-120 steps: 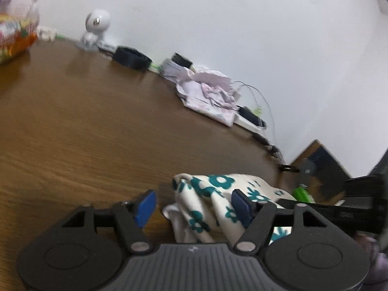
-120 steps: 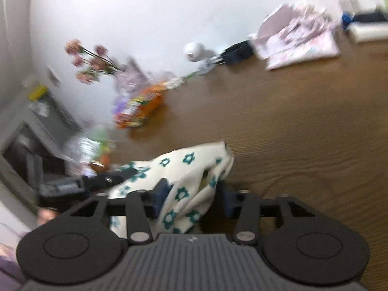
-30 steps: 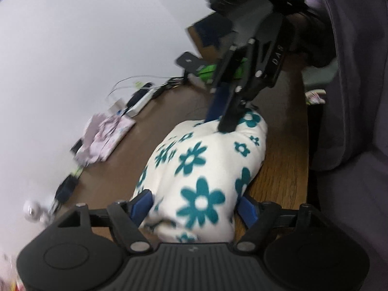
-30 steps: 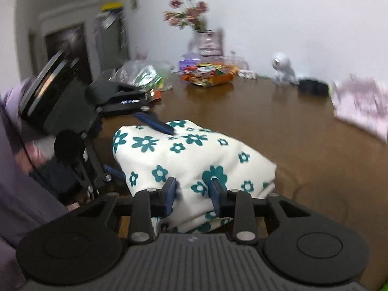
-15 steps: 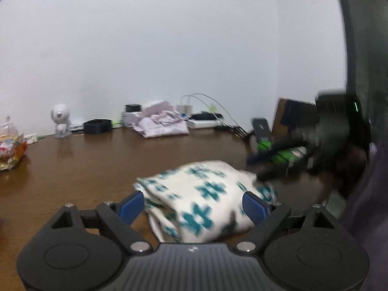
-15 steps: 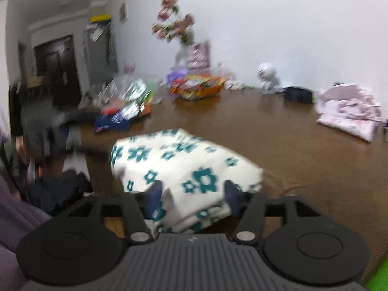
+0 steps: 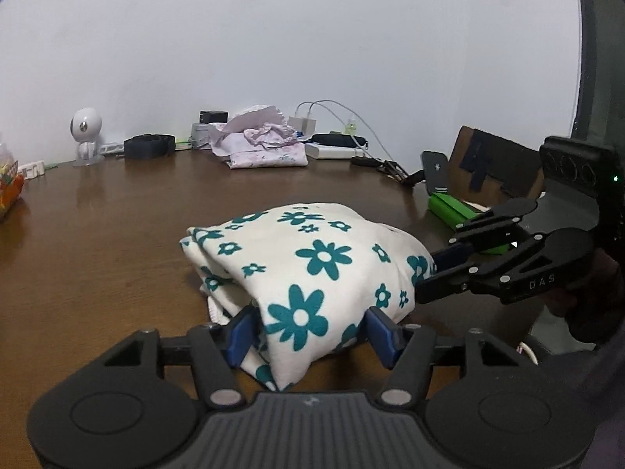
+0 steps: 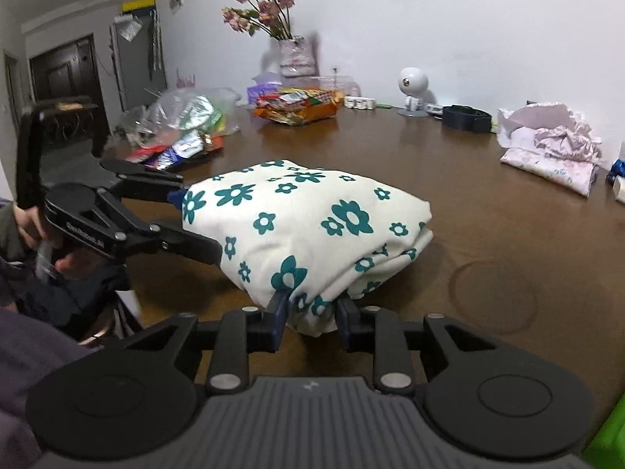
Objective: Fold clothes
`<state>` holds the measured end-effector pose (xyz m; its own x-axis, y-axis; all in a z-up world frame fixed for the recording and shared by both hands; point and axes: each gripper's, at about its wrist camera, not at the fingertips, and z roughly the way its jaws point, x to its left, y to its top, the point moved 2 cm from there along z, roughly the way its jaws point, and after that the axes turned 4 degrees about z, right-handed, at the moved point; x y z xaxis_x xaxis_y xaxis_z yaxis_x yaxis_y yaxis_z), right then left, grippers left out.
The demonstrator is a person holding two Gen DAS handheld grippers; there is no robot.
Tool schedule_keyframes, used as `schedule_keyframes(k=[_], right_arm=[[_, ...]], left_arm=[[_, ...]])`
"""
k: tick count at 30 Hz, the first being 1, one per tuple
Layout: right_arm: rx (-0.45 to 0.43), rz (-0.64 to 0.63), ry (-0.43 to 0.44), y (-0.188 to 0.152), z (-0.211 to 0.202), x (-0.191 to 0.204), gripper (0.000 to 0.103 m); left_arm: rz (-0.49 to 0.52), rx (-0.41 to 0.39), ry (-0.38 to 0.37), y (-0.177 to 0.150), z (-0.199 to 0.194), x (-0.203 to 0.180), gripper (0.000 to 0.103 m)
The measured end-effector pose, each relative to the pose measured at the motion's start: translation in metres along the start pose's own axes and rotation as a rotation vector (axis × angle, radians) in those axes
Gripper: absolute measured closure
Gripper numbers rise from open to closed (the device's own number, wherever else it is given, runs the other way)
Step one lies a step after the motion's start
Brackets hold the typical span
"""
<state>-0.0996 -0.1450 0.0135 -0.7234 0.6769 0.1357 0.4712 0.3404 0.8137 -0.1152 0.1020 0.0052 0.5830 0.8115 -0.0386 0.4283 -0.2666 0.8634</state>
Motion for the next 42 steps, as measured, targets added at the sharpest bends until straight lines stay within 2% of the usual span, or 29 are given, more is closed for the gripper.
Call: schedule_keyframes(k=[5, 8, 13, 16, 25, 34, 39, 42], right_arm=[[0.023, 0.028, -0.057, 0.03, 0.019, -0.02, 0.077], [0.017, 0.093, -0.085, 0.045, 0.036, -0.037, 0.077], [0.024, 0.224, -0.13, 0.068, 0.077, -0.062, 0.077], [0.031, 0.253, -0.174, 0.085, 0.102, -0.076, 0.077], [0.003, 0.364, -0.236, 0.133, 0.168, -0.132, 0.077], [0.016, 0.435, -0.274, 0.176, 0.234, -0.189, 0.077], [0.054, 0.401, -0.306, 0.19, 0.263, -0.205, 0.081], [0.055, 0.408, -0.321, 0.196, 0.27, -0.213, 0.08]], left_arm=[[0.022, 0.017, 0.047, 0.026, 0.026, 0.016, 0.043], [-0.003, 0.023, 0.073, 0.04, 0.044, 0.03, 0.043], [-0.11, 0.047, 0.097, 0.06, 0.078, 0.07, 0.043], [-0.127, 0.052, 0.105, 0.071, 0.096, 0.093, 0.043], [-0.11, 0.085, 0.133, 0.119, 0.167, 0.168, 0.043], [-0.092, 0.074, 0.214, 0.157, 0.232, 0.225, 0.036], [-0.159, 0.059, 0.216, 0.163, 0.251, 0.245, 0.035], [-0.16, 0.064, 0.25, 0.164, 0.249, 0.244, 0.028]])
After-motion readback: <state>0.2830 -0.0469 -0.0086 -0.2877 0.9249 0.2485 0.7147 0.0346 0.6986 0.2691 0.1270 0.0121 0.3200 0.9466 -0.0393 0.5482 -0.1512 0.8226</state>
